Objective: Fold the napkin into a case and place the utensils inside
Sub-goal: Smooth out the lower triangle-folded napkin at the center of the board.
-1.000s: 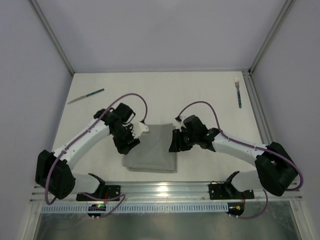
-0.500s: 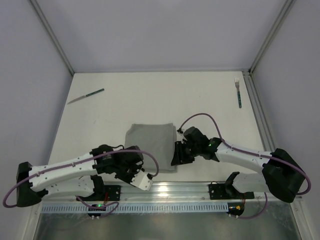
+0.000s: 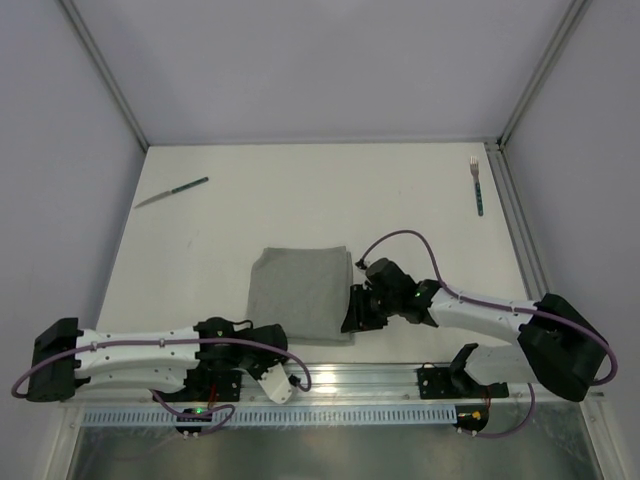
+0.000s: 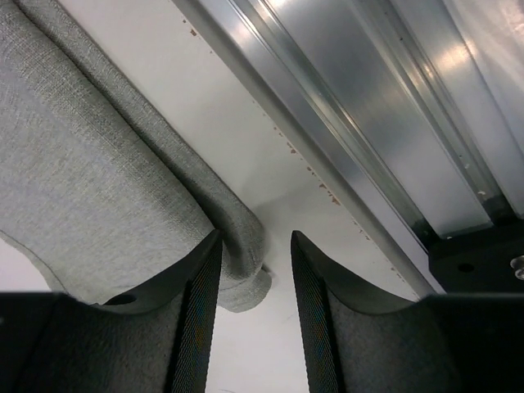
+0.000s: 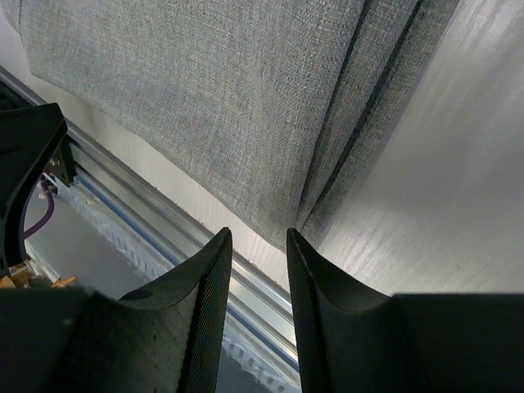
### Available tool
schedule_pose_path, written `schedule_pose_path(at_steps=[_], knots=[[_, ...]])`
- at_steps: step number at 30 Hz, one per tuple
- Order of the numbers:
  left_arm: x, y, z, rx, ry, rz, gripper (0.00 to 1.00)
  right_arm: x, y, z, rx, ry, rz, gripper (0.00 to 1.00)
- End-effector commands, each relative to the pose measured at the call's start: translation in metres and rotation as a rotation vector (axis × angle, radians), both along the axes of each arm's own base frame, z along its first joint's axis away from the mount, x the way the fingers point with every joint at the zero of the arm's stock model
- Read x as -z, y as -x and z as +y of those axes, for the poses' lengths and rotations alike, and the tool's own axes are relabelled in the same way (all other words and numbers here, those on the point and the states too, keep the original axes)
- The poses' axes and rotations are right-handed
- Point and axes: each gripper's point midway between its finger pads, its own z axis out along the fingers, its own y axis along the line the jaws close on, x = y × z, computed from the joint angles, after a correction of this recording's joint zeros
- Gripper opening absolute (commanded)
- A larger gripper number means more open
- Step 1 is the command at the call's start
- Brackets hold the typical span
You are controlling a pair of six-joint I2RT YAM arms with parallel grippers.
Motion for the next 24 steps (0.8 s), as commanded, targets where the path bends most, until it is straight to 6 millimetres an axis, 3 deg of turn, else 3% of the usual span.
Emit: schedule_pose_path(at_steps=[1, 9, 13, 16, 17, 20, 24], knots=[[0.000, -0.011, -0.007, 0.021, 0.020, -0.070, 0.42, -0.002, -0.007, 0.014, 0.001, -0.032, -0.015, 0.37], [0.017, -0.027, 0.013, 0.017, -0.055, -0.171, 0.37, 0.009, -0.011, 0.017, 0.003, -0.009, -0.002, 0.37], [0.015, -0.033, 0.009, -0.018, -0.039, -0.201, 0.36, 0.016, -0.009, 0.015, -0.002, 0.009, 0.016, 0.37], [0.015, -0.037, 0.013, -0.039, -0.056, -0.224, 0.37, 0.017, -0.008, 0.014, -0.005, 0.010, 0.013, 0.29], [0.017, -0.038, 0.015, -0.039, -0.065, -0.230, 0.37, 0.017, -0.008, 0.015, -0.007, 0.010, 0.013, 0.20], [0.021, -0.040, 0.021, -0.049, -0.094, -0.247, 0.36, 0.012, -0.011, 0.017, -0.006, -0.002, 0.000, 0.09], [0.026, -0.045, 0.027, -0.068, -0.141, -0.254, 0.18, 0.007, -0.011, 0.018, -0.010, -0.017, -0.014, 0.03]])
